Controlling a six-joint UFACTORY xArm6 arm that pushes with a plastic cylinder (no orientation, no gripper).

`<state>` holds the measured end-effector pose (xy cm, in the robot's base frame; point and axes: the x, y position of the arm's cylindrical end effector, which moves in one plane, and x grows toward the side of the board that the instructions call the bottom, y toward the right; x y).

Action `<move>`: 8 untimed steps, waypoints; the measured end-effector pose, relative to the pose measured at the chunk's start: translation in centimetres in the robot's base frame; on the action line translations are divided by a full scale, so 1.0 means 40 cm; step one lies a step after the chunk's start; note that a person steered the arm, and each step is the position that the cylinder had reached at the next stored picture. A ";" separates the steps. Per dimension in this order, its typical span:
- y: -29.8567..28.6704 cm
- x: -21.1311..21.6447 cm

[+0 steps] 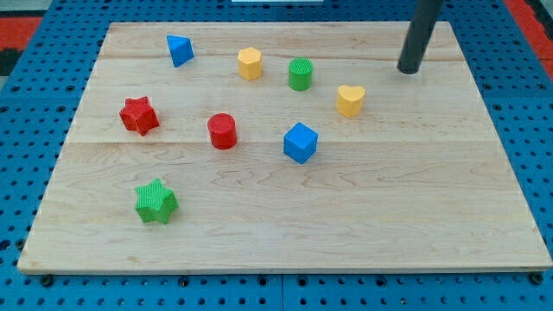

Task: Nudge the yellow heart towards the bottom center

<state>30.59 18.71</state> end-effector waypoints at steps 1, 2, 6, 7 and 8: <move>-0.068 0.018; -0.199 0.063; -0.210 0.293; -0.106 0.290; -0.091 0.184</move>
<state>37.93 15.06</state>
